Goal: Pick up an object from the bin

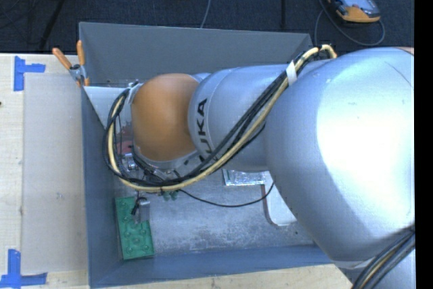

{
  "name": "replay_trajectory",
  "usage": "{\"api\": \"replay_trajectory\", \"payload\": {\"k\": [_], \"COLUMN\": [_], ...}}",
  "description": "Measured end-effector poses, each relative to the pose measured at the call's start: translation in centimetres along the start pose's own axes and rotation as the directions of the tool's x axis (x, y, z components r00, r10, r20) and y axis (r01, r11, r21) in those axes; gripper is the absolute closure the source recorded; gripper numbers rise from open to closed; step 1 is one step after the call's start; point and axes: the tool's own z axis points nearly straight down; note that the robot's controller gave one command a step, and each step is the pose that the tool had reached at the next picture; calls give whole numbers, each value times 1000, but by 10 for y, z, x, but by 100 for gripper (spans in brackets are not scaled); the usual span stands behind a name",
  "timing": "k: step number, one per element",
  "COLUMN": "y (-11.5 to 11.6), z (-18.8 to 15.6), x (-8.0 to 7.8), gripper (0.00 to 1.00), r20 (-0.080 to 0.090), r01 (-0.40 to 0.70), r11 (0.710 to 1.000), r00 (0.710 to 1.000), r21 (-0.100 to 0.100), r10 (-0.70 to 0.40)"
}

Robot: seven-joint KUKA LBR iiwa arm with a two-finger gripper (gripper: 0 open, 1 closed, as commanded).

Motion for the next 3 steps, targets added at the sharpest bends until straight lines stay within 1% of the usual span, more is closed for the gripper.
{"api": "replay_trajectory", "payload": {"k": [1,2,3], "y": [7,7,-18], "z": [9,5,-168], "x": [25,21,31], "gripper": [0,100,100], "r20": [4,18,15], "r01": [133,128,91], "r11": [991,992,996], "r00": [991,992,996], "r21": [2,1,2], "r10": [-133,-128,-91]}}
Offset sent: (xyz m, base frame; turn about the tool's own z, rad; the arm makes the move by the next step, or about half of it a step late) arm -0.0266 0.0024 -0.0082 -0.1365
